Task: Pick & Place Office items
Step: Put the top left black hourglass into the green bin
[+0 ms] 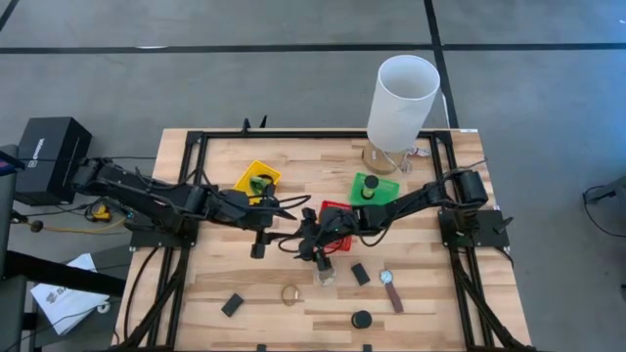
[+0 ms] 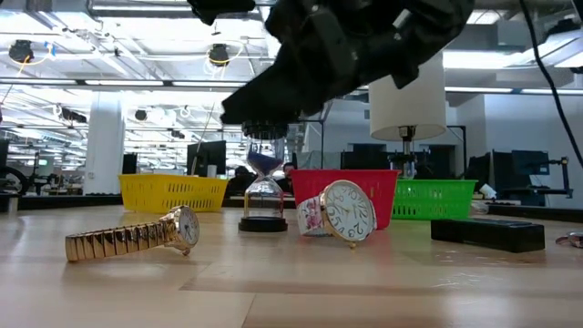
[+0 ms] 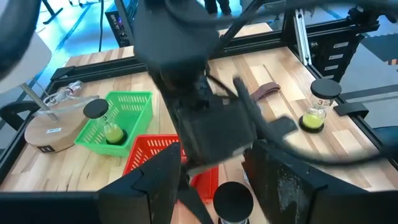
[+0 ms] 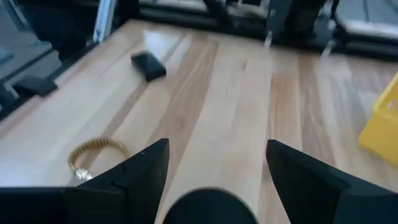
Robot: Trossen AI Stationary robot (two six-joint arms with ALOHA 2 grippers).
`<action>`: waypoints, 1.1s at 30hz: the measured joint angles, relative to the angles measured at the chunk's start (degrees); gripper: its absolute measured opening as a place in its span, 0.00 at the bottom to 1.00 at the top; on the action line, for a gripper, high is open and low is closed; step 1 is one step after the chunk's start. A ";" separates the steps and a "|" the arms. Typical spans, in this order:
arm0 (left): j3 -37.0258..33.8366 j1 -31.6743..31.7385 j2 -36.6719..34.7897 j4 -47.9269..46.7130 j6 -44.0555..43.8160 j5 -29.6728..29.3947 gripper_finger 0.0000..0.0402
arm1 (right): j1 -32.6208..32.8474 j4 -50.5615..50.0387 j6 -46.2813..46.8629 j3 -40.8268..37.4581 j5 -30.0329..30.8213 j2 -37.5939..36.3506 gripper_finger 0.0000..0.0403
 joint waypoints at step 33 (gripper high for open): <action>-0.02 0.00 0.02 -0.09 0.00 0.08 0.46 | 0.42 -8.69 4.06 0.44 0.03 -0.08 0.65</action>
